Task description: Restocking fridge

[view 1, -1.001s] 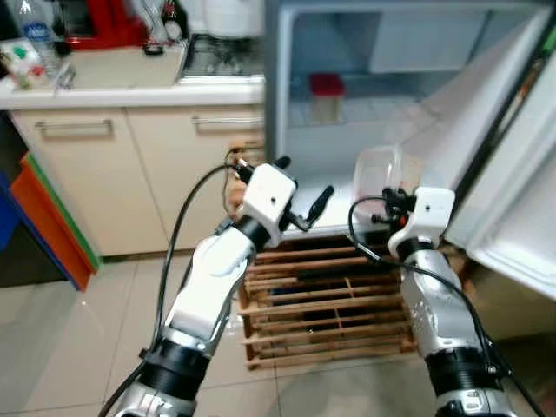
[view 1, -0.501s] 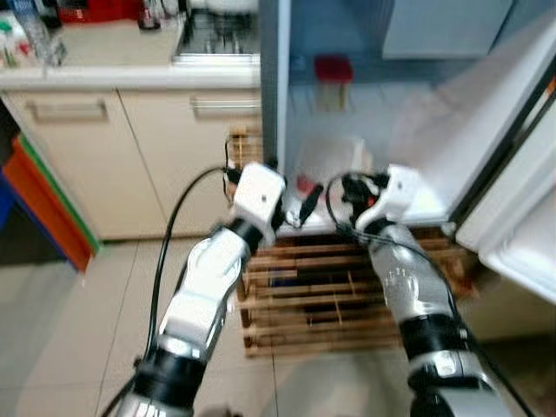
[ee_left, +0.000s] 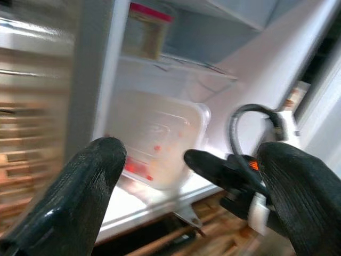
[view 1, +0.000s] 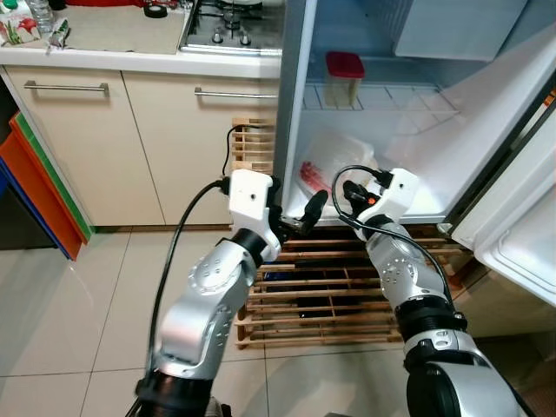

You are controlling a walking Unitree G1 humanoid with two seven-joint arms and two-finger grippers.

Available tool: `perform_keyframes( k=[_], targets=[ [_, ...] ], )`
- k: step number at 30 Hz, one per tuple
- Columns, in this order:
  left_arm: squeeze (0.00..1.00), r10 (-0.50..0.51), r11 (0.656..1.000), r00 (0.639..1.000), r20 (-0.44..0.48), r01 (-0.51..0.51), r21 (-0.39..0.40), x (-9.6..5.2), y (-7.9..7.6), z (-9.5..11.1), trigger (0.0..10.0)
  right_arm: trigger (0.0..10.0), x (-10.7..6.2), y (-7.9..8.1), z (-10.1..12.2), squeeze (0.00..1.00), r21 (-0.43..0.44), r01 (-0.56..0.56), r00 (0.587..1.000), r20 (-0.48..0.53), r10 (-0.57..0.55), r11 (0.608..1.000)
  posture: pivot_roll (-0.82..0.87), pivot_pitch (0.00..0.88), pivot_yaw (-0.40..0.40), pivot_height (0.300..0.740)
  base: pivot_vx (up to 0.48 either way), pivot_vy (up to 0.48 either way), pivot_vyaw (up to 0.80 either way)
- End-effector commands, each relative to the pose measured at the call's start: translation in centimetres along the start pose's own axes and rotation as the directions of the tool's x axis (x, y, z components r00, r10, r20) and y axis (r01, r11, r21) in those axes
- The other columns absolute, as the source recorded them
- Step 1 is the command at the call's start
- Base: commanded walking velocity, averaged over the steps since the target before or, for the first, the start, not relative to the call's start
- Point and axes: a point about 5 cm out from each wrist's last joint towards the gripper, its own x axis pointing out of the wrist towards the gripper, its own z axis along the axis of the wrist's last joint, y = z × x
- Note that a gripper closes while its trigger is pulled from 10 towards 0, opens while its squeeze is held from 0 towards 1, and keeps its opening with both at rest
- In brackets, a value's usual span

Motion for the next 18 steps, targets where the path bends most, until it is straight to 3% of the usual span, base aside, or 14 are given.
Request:
perform_keyframes(
  k=[1,3,5,7,13,17,18],
  targets=[
    [0.0,-0.101,0.995,0.995,0.0,0.101,0.025,-0.5,-0.9,0.3,10.0,10.0,-0.1,-1.0,-0.7,0.0,0.002,0.061,0.997,-0.042,-0.061,0.998,0.11,0.141,-0.06,0.74,0.0,0.0,0.0],
    [0.0,-0.143,0.986,0.99,-0.01,0.144,0.089,-1.2,-1.0,0.2,10.0,10.0,0.0,-1.2,-0.8,0.0,0.012,0.073,0.996,-0.048,-0.073,0.997,0.11,0.158,-0.067,0.74,0.0,0.0,0.0],
    [0.0,-0.144,0.951,0.989,-0.03,0.147,0.271,-1.7,-0.6,-0.6,10.0,10.0,0.1,-1.4,-0.9,0.0,0.027,0.089,0.995,-0.058,-0.087,0.996,0.12,0.165,-0.074,0.74,0.0,0.0,0.0],
    [0.0,-0.136,0.917,0.99,-0.026,0.136,0.375,-2.1,-0.2,-1.5,10.0,10.0,0.2,-1.6,-0.8,0.0,0.038,0.099,0.993,-0.068,-0.096,0.994,0.11,0.175,-0.085,0.74,0.0,0.0,0.0],
    [0.0,-0.076,0.872,0.997,0.02,0.057,0.486,-2.1,0.0,-3.2,10.0,10.0,0.5,-2.0,-0.2,0.0,0.033,0.113,0.991,-0.082,-0.11,0.993,0.1,0.192,-0.103,0.74,0.0,0.0,0.0],
    [0.0,-0.033,0.884,0.998,0.055,0.003,0.467,-1.5,-0.6,-4.0,10.0,10.0,0.8,-1.8,0.5,0.0,-0.006,0.097,0.993,-0.064,-0.097,0.995,0.09,0.195,-0.107,0.74,0.0,0.0,0.0],
    [0.0,-0.034,0.887,0.997,0.068,-0.001,0.462,-1.4,-0.9,-4.0,10.0,10.0,0.9,-1.7,0.6,0.57,-0.019,0.092,0.994,-0.058,-0.093,0.996,0.09,0.195,-0.11,0.74,0.0,0.0,0.0]
  ],
)
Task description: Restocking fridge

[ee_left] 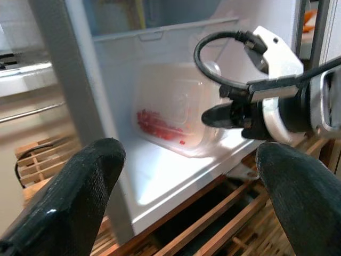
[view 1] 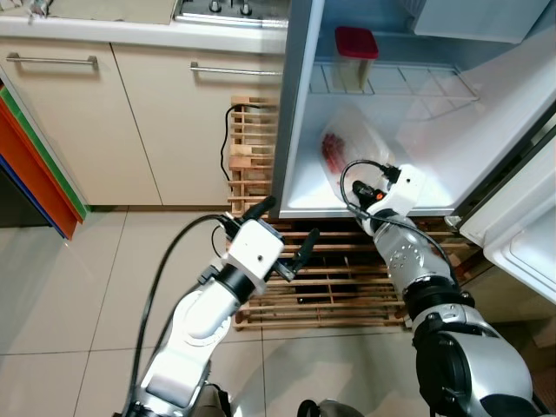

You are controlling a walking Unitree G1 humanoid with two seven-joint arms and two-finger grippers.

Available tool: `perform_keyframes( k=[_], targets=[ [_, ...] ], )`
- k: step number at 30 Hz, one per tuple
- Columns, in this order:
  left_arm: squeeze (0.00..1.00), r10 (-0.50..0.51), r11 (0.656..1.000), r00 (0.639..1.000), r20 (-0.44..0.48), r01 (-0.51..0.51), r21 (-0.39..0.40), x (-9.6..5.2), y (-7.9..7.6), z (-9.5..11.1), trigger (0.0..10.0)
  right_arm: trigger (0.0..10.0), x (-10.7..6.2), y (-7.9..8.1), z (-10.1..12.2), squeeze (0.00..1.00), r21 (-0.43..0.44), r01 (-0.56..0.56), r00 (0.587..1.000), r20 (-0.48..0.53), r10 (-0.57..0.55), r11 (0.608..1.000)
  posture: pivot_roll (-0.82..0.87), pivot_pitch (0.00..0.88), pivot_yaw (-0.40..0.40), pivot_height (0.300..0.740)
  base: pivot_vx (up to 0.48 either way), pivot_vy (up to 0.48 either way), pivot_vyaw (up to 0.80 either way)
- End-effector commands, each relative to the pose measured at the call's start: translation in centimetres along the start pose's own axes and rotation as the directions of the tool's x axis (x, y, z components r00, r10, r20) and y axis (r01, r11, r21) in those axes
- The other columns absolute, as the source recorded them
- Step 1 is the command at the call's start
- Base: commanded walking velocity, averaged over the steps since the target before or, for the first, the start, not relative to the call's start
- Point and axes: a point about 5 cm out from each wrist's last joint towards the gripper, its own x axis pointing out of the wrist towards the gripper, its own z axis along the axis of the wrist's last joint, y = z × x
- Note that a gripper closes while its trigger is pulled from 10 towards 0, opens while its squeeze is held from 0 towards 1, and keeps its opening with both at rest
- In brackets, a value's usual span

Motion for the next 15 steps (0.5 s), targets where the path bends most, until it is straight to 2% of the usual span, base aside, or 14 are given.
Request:
perform_keyframes(
  k=[1,2,7,11,15],
  targets=[
    [0.0,-0.003,1.0,1.0,0.024,0.003,-0.001,0.2,-0.7,0.3,10.0,10.0,-0.2,-1.1,-0.8,0.57,-0.021,0.043,0.998,-0.041,-0.044,0.999,0.09,0.195,-0.11,0.74,0.0,0.0,0.0],
    [0.0,0.001,1.0,1.0,0.029,-0.001,-0.011,0.3,-0.8,0.4,10.0,10.0,-0.2,-1.0,-0.7,0.98,-0.03,0.04,0.998,-0.039,-0.041,0.999,0.09,0.196,-0.113,0.74,0.0,0.0,0.0],
    [0.0,0.033,0.999,0.998,0.054,-0.031,-0.038,0.5,-1.0,0.6,10.0,10.0,-0.2,-0.9,-0.9,1.0,-0.048,0.041,0.998,-0.035,-0.043,0.998,0.09,0.198,-0.11,0.74,0.0,0.0,0.0],
    [0.0,0.086,0.995,0.99,0.108,-0.081,-0.051,0.7,-0.8,1.3,10.0,10.0,-0.1,-0.8,-1.1,1.0,-0.033,0.043,0.998,-0.041,-0.044,0.999,0.09,0.196,-0.107,0.74,0.0,0.0,0.0],
    [0.0,0.081,0.995,0.992,0.093,-0.076,-0.059,0.4,-1.1,0.4,10.0,10.0,0.0,-0.5,-1.3,1.0,-0.017,0.039,0.998,-0.048,-0.04,0.999,0.09,0.195,-0.107,0.74,0.0,0.0,0.0]
  ],
)
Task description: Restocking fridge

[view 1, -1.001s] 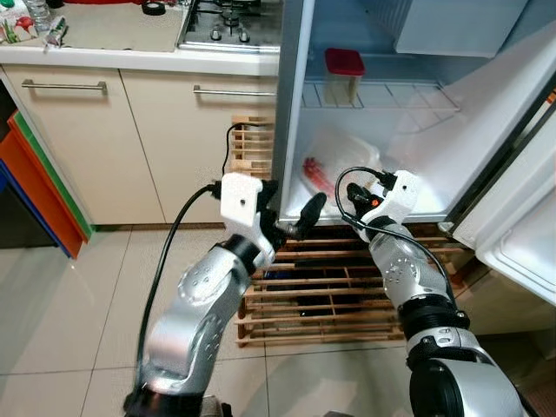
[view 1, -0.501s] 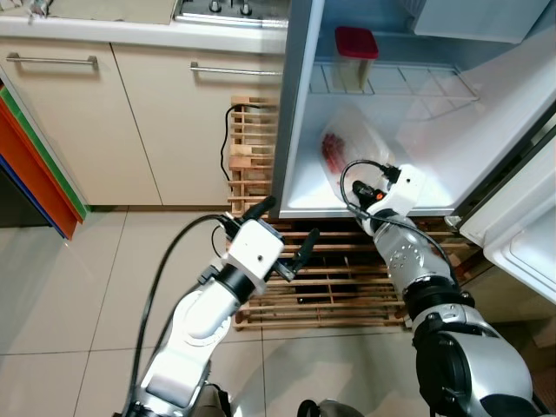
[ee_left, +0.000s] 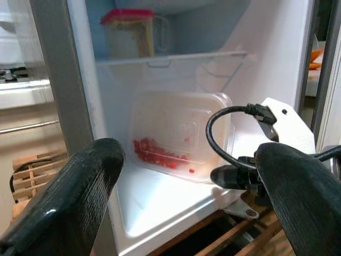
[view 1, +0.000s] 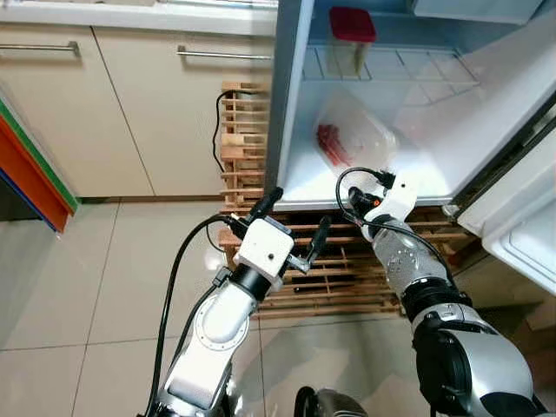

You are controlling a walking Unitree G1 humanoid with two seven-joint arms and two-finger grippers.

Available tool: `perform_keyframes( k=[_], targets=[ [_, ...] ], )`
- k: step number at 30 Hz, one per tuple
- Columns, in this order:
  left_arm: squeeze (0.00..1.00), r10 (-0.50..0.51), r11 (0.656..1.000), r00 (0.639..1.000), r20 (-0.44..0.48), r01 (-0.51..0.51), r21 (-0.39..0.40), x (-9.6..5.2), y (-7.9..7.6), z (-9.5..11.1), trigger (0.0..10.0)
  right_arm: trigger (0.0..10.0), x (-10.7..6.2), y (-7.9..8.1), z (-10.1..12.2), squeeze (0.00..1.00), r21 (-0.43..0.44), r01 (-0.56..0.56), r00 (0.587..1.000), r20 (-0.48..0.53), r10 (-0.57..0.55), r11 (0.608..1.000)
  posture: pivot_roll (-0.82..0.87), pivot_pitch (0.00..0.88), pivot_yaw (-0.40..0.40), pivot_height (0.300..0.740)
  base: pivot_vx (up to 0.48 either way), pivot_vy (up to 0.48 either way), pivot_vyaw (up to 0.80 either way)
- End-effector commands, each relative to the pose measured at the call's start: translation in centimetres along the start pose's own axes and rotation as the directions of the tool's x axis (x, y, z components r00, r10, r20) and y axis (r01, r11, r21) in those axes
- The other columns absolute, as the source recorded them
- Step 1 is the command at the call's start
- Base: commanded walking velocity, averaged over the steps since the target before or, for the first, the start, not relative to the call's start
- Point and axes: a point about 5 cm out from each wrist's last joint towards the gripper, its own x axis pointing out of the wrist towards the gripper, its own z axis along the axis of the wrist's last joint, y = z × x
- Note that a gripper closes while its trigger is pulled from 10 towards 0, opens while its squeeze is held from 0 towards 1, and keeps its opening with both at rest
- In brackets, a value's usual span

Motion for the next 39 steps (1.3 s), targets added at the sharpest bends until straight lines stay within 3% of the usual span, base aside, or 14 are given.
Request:
perform_keyframes(
  k=[1,6,7,13,19,24,28,29,31,32,33,39],
  targets=[
    [0.0,-0.005,1.0,1.0,-0.027,0.005,-0.015,-0.4,-0.6,-0.8,10.0,10.0,0.1,0.1,0.1,1.0,0.019,0.008,1.0,0.002,-0.008,1.0,0.09,0.194,-0.107,0.74,0.0,0.0,0.0],
    [0.0,-0.016,1.0,0.999,-0.05,0.015,-0.018,-0.3,-0.9,-1.5,10.0,10.0,0.2,0.1,0.2,1.0,0.057,0.005,1.0,0.001,-0.005,0.998,0.08,0.194,-0.107,0.74,0.0,0.0,0.0],
    [0.0,-0.014,1.0,0.998,-0.054,0.013,-0.016,-0.2,-0.8,-1.5,10.0,10.0,0.2,0.0,0.4,1.0,0.127,0.017,1.0,-0.014,-0.015,0.992,0.08,0.193,-0.107,0.74,0.0,0.0,0.0],
    [0.0,-0.006,1.0,0.999,-0.042,0.005,-0.022,0.0,-0.6,-1.3,10.0,10.0,0.2,-0.6,0.7,1.0,0.239,0.056,0.998,-0.04,-0.048,0.969,0.08,0.195,-0.108,0.74,0.0,0.0,0.0],
    [0.0,-0.009,0.999,0.999,-0.046,0.008,-0.038,-0.2,-0.8,-1.5,10.0,10.0,0.0,-0.8,0.3,1.0,0.277,0.094,0.995,-0.057,-0.081,0.956,0.07,0.189,-0.112,0.74,0.0,0.0,0.0],
    [0.0,-0.018,0.999,0.998,-0.055,0.016,-0.037,0.0,-0.9,-1.7,10.0,10.0,-0.1,-0.7,0.0,1.0,0.266,0.103,0.994,-0.073,-0.087,0.958,0.07,0.188,-0.114,0.74,0.0,0.0,0.0],
    [0.0,-0.02,0.999,0.997,-0.069,0.018,-0.035,0.0,-0.8,-1.7,10.0,10.0,-0.5,-1.1,0.5,1.0,0.146,0.108,0.994,-0.042,-0.103,0.983,0.08,0.171,-0.116,0.74,0.0,0.0,0.0],
    [0.0,-0.03,0.998,0.997,-0.078,0.026,-0.056,-0.1,-0.8,-1.7,10.0,10.0,-0.9,-1.1,0.5,0.69,0.107,0.095,0.995,-0.025,-0.092,0.99,0.08,0.159,-0.116,0.74,0.0,0.0,0.0],
    [0.0,-0.038,0.997,0.996,-0.083,0.032,-0.072,-0.1,-0.7,-1.7,10.0,10.0,-1.2,-1.0,0.5,0.69,0.082,0.085,0.996,-0.016,-0.084,0.993,0.08,0.155,-0.115,0.74,0.0,0.0,0.0],
    [0.0,-0.029,0.996,0.996,-0.082,0.022,-0.083,-0.3,-0.4,-1.6,10.0,10.0,-1.9,-1.0,0.3,0.07,0.022,0.076,0.997,0.001,-0.076,0.997,0.08,0.143,-0.115,0.74,0.0,0.0,0.0],
    [0.0,-0.021,0.997,0.996,-0.088,0.014,-0.074,-0.3,-0.2,-1.7,10.0,10.0,-2.4,-1.1,0.1,0.0,-0.017,0.072,0.997,0.012,-0.072,0.997,0.08,0.123,-0.115,0.74,0.0,0.0,0.0],
    [0.0,0.02,0.999,0.994,-0.111,-0.025,-0.043,-0.1,1.0,-2.2,10.0,10.0,-4.3,-1.3,0.1,0.0,-0.138,0.068,0.995,0.076,-0.057,0.988,0.08,0.065,-0.111,0.74,0.0,0.0,0.0]
  ],
)
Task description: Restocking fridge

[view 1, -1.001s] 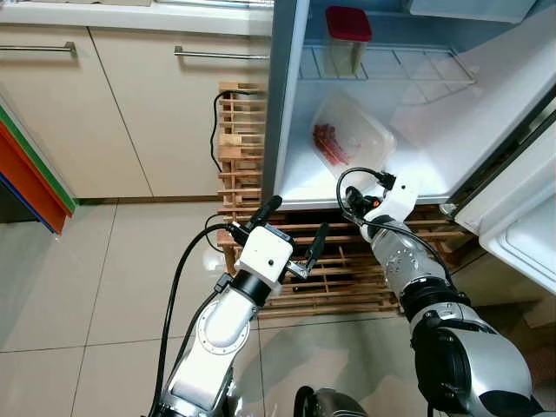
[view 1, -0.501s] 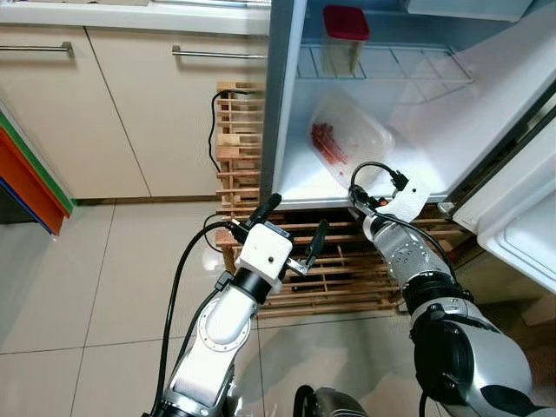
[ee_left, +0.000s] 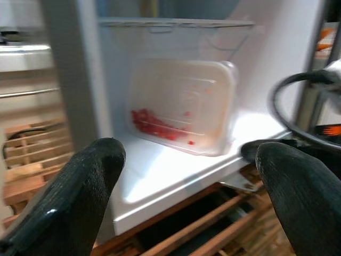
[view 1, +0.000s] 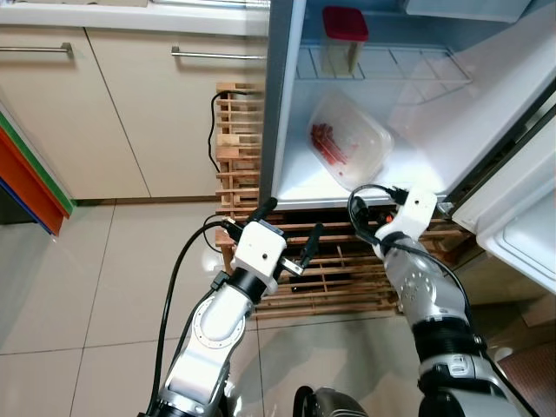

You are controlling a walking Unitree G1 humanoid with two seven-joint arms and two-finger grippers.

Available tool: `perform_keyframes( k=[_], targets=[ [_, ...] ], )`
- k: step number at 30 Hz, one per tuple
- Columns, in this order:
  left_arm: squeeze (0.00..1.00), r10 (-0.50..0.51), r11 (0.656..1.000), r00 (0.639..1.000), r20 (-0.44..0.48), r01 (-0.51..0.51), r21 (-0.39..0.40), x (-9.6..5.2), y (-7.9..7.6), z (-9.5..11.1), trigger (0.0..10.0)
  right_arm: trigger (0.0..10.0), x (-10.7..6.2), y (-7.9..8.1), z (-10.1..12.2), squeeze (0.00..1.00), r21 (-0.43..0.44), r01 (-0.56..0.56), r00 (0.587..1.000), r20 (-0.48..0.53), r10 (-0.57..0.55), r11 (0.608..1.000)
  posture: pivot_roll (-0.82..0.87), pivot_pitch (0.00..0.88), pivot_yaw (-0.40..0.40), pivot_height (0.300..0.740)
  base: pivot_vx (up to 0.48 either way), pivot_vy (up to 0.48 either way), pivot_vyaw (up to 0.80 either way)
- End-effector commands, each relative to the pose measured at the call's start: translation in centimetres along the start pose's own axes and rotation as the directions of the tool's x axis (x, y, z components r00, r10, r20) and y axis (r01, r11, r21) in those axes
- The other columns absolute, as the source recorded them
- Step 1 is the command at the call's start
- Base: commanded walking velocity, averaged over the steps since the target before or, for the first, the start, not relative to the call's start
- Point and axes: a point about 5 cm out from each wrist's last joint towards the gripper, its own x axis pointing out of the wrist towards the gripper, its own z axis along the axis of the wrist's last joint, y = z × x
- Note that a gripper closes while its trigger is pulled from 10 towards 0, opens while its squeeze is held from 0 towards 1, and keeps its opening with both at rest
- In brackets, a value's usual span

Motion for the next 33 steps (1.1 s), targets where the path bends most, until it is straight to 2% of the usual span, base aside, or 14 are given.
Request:
perform_keyframes(
  k=[1,4,5,7,12,15,17,19,24,28,33],
  targets=[
    [0.0,0.011,1.0,1.0,-0.021,-0.011,0.007,0.2,0.2,-0.3,10.0,10.0,-0.7,0.1,1.1,0.0,-0.078,0.0,0.998,0.069,0.005,0.997,0.08,0.059,-0.111,0.74,0.0,0.0,0.0],
    [0.0,0.039,0.999,0.998,-0.059,-0.039,-0.005,0.4,0.7,-0.5,10.0,10.0,-2.4,0.4,1.3,0.0,-0.24,-0.001,0.986,0.163,0.041,0.971,0.09,0.012,-0.11,0.74,0.0,0.0,0.0],
    [0.0,0.039,0.999,0.998,-0.059,-0.039,-0.005,0.4,0.7,-0.5,10.0,10.0,-2.4,0.4,1.3,0.0,-0.24,-0.001,0.986,0.163,0.041,0.971,0.09,0.012,-0.11,0.74,0.0,0.0,0.0],
    [0.0,0.073,0.997,0.994,-0.084,-0.074,-0.007,0.5,1.3,-0.4,10.0,10.0,-3.3,0.4,1.0,0.0,-0.32,0.005,0.978,0.199,0.062,0.947,0.09,0.0,-0.104,0.74,0.0,0.0,0.0],
    [0.0,0.216,0.975,0.969,-0.12,-0.221,-0.031,0.4,3.8,0.6,10.0,10.0,-4.6,-0.6,1.0,0.0,-0.404,0.061,0.957,0.284,0.062,0.913,0.09,0.0,-0.085,0.74,0.0,0.0,0.0],
    [0.0,0.27,0.956,0.95,-0.156,-0.284,-0.074,0.4,4.9,0.5,10.0,10.0,-4.6,-1.6,0.4,0.0,-0.411,0.1,0.957,0.288,0.025,0.906,0.09,0.0,-0.077,0.74,0.0,0.0,0.0],
    [0.0,0.279,0.953,0.947,-0.16,-0.293,-0.076,0.4,5.0,0.4,10.0,10.0,-4.6,-1.8,0.3,0.0,-0.411,0.109,0.957,0.288,0.016,0.905,0.09,0.0,-0.077,0.74,0.0,0.0,0.0],
    [0.0,0.319,0.94,0.933,-0.167,-0.334,-0.073,1.2,5.4,0.3,10.0,10.0,-4.3,-2.3,0.2,0.0,-0.392,0.143,0.955,0.294,-0.023,0.909,0.08,0.0,-0.078,0.74,0.0,0.0,0.0],
    [0.0,0.333,0.94,0.93,-0.158,-0.341,-0.025,1.8,5.6,0.5,10.0,10.0,-4.0,-2.2,0.1,0.0,-0.379,0.144,0.953,0.301,-0.026,0.914,0.07,0.0,-0.074,0.74,0.0,0.0,0.0],
    [0.0,0.331,0.939,0.931,-0.154,-0.341,-0.041,2.3,5.5,0.7,10.0,10.0,-3.5,-1.9,0.6,0.0,-0.375,0.143,0.948,0.319,-0.018,0.916,0.06,0.0,-0.07,0.74,0.0,0.0,0.0],
    [0.0,0.364,0.928,0.921,-0.136,-0.371,-0.024,2.6,5.5,0.8,10.0,10.0,-3.1,-1.7,0.8,0.0,-0.37,0.142,0.945,0.325,-0.015,0.918,0.06,0.0,-0.066,0.74,0.175,-0.361,0.0]
  ],
)
